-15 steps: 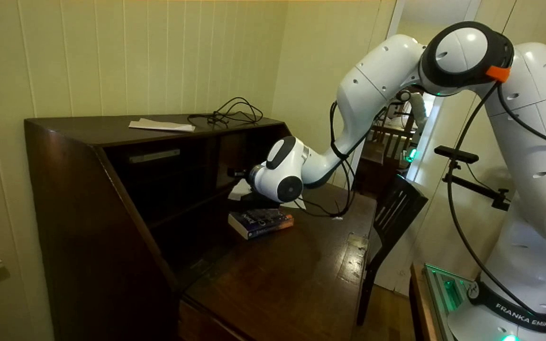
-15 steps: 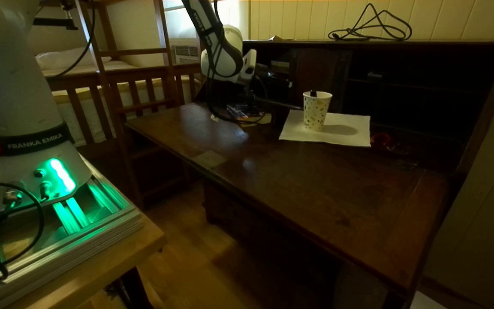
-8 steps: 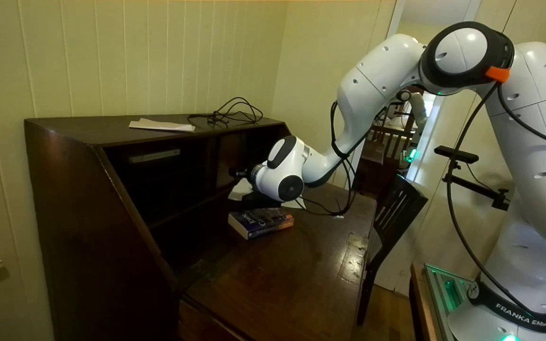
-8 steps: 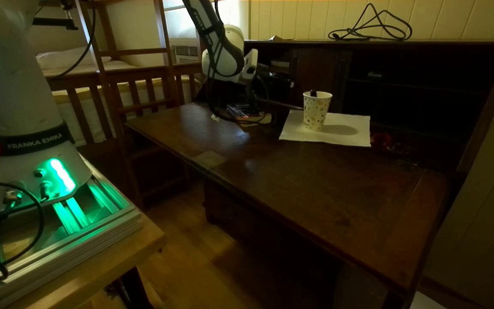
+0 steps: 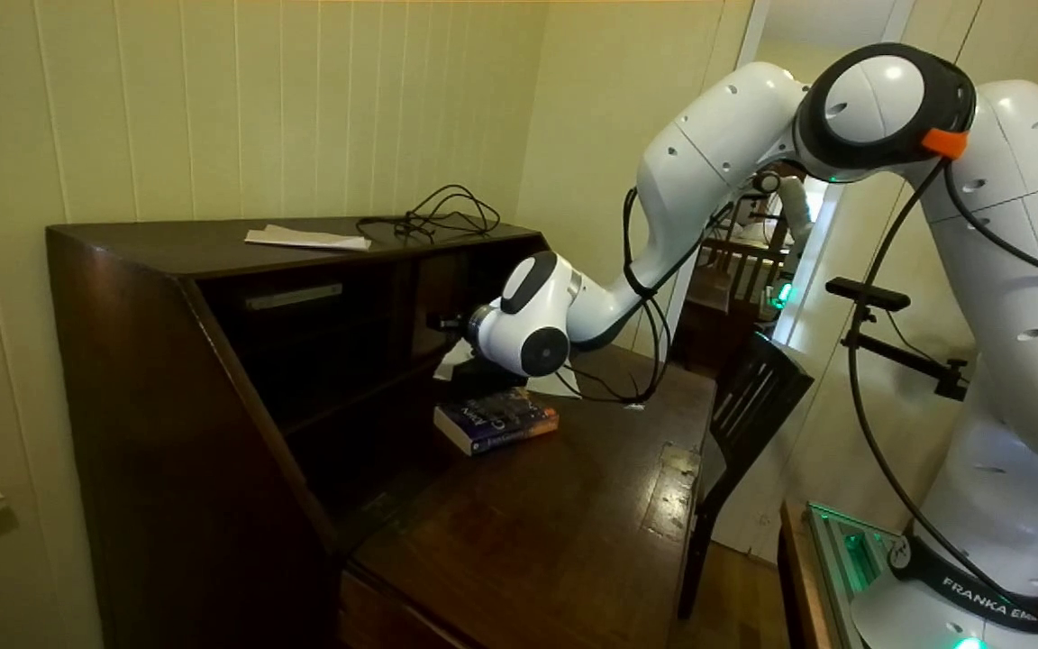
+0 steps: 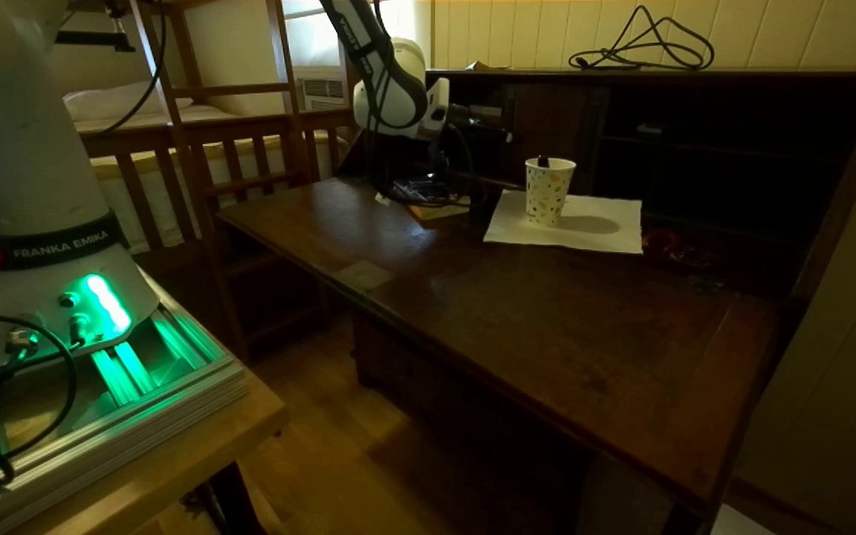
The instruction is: Open the small door on the desk cabinet
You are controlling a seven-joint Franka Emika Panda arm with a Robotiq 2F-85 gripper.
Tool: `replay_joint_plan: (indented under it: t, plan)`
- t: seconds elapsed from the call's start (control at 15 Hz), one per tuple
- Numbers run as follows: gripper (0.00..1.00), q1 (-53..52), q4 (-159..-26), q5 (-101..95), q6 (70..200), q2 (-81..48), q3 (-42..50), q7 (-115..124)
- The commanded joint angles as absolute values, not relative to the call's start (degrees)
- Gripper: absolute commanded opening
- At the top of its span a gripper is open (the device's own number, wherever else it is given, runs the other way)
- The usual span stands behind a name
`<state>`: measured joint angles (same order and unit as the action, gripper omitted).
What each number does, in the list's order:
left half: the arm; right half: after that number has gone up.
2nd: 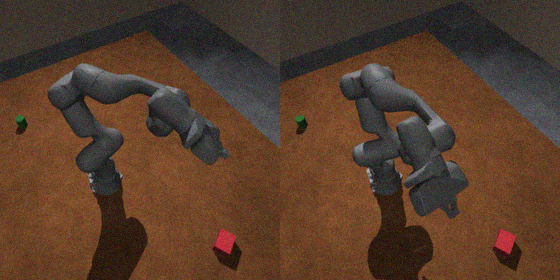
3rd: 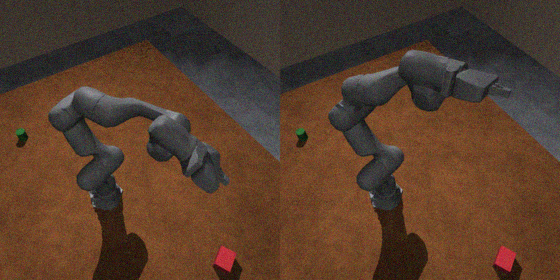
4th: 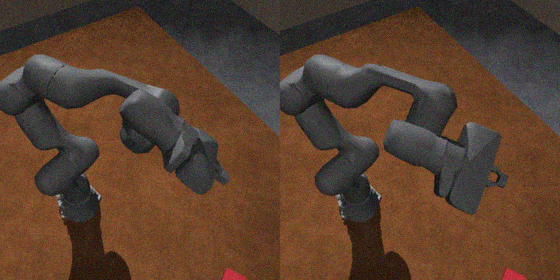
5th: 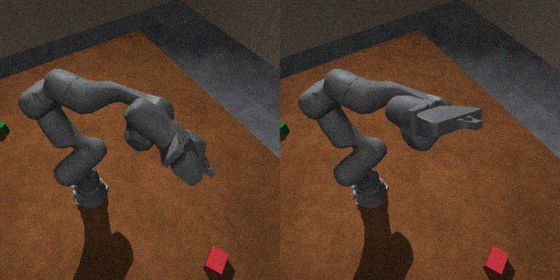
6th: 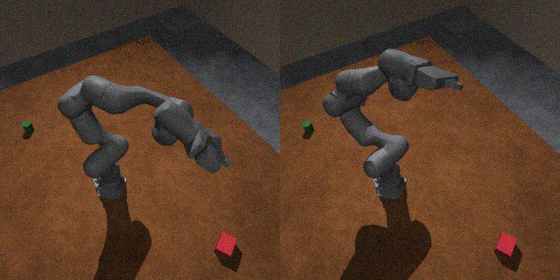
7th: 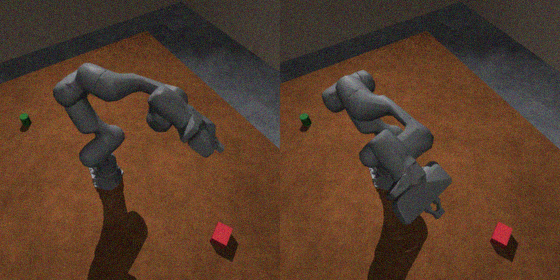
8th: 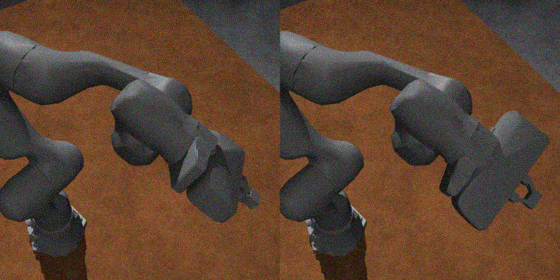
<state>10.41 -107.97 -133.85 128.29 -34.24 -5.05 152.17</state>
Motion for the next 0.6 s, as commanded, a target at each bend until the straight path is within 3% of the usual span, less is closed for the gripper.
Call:
replay_joint_plan:
  t: [0.0,0.53]
  plan:
    - [1.00,9.6,-107.7,-133.5,128.7,-34.2,-4.2,152.1]
    - [1.00,9.5,-104.9,-134.1,129.2,-35.8,-4.3,152.0]
